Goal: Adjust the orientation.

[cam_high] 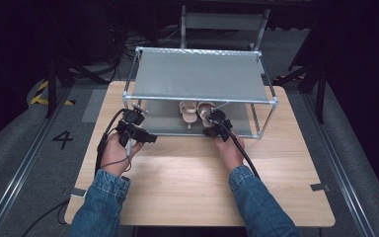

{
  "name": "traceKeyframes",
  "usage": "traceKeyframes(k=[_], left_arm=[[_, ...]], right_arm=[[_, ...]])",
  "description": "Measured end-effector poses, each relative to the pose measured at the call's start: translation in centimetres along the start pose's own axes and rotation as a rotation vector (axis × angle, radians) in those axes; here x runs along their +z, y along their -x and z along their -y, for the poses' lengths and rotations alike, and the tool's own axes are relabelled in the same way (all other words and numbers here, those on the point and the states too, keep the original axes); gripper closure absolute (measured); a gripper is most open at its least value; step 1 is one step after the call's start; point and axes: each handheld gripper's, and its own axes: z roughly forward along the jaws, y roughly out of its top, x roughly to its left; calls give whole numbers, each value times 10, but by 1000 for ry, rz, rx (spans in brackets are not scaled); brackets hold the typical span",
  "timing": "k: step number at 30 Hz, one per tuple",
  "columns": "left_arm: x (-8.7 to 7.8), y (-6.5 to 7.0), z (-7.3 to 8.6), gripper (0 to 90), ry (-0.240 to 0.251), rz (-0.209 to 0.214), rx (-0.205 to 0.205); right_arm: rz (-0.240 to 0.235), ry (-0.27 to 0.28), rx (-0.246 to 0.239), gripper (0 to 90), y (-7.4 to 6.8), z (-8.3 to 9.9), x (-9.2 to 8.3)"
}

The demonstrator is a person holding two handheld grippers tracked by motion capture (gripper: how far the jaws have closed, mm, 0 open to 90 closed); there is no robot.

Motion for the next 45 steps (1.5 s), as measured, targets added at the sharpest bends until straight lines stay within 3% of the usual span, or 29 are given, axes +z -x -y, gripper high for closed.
traceKeyframes(k=[7, 9, 12, 15, 18, 20, 23, 29, 31, 39, 43, 44, 45], left_arm=[[1, 0, -2, 426, -2, 7, 0], [2, 0, -2, 426, 1, 11, -5], [2, 1, -3, 426, -1, 8, 3], [1, 2, -4, 426, 0, 13, 1], [2, 3, -4, 425, -1, 7, 10], [3, 3, -4, 426, -1, 7, 8], [2, 3, -4, 425, -1, 8, 11], [3, 1, -4, 425, -4, 13, 7], [3, 1, -4, 426, -3, 15, 6], [4, 2, -4, 426, -6, 11, 6], [5, 1, -3, 426, -11, 14, 4], [5, 1, -3, 425, -9, 13, 5], [5, 0, -3, 426, -7, 10, 9]], right_arm=[[-18, 13, 12, 742, -1, -1, 6], [-11, -9, 3, 612, -2, 0, 6], [6, -19, -23, 579, -9, 3, 1], [-8, -9, -9, 631, -8, 10, -5], [-11, -10, -11, 750, -8, 17, -8], [-31, -7, -7, 766, -6, 19, -7], [-44, -6, 15, 762, -5, 18, -6], [-42, 35, 5, 763, -7, 16, -8], [-42, 69, 16, 776, -5, 15, -11], [-28, 89, 95, 784, 9, 9, -6], [-12, 116, 59, 786, 9, 4, 6], [-15, 95, 102, 785, 6, 3, 6], [-22, 95, 116, 786, 6, 2, 7]])
